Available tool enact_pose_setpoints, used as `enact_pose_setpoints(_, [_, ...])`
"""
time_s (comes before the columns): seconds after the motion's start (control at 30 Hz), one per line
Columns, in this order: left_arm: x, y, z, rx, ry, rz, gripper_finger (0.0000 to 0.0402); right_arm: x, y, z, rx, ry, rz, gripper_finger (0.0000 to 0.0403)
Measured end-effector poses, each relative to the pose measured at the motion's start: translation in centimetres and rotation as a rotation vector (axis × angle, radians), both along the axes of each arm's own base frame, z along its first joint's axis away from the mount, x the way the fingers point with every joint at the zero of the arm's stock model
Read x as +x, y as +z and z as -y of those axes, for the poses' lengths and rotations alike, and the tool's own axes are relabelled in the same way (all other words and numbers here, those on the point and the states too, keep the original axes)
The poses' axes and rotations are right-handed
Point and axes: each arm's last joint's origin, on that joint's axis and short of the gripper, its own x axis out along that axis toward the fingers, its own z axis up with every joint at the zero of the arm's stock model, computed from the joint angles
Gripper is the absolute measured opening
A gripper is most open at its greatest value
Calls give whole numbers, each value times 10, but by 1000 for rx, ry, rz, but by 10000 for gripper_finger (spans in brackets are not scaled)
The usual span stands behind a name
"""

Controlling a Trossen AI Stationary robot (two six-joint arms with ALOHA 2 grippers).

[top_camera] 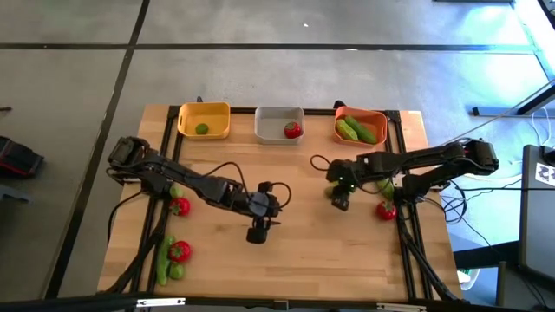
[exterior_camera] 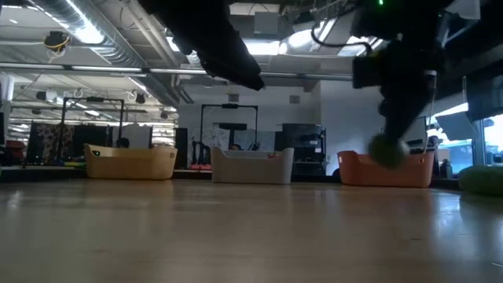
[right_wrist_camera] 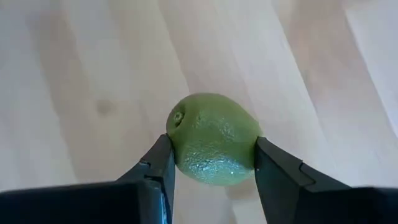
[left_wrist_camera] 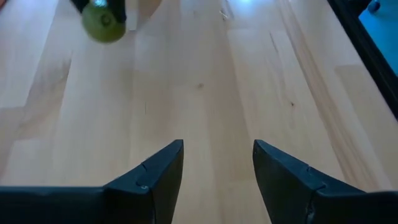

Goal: Sort produce into baskets
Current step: Put the lime into the yellow bin

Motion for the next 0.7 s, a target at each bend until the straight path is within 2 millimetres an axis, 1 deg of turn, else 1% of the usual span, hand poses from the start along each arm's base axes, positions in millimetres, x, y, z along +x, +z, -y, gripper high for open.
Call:
enact_pose_setpoints(0.13, [-6, -13, 3, -10, 7, 27, 175, 12, 7, -1, 16, 9, 139, 147])
enact_pose_setpoints(0.33, [-13, -34, 0, -96, 42, 194, 165, 25, 18, -2, 58, 42, 319, 147])
enact_pose_setpoints(0.47, [-15, -36, -2, -101, 80, 292, 163, 33, 26, -3, 83, 64, 441, 147])
enact_pose_setpoints(0.57, [-15, -37, -4, -85, 108, 302, 164, 37, 32, -5, 119, 96, 512, 147])
enact_pose_setpoints(0.7, [-14, -36, -8, -113, 141, 306, 166, 40, 37, -14, 148, 140, 569, 147])
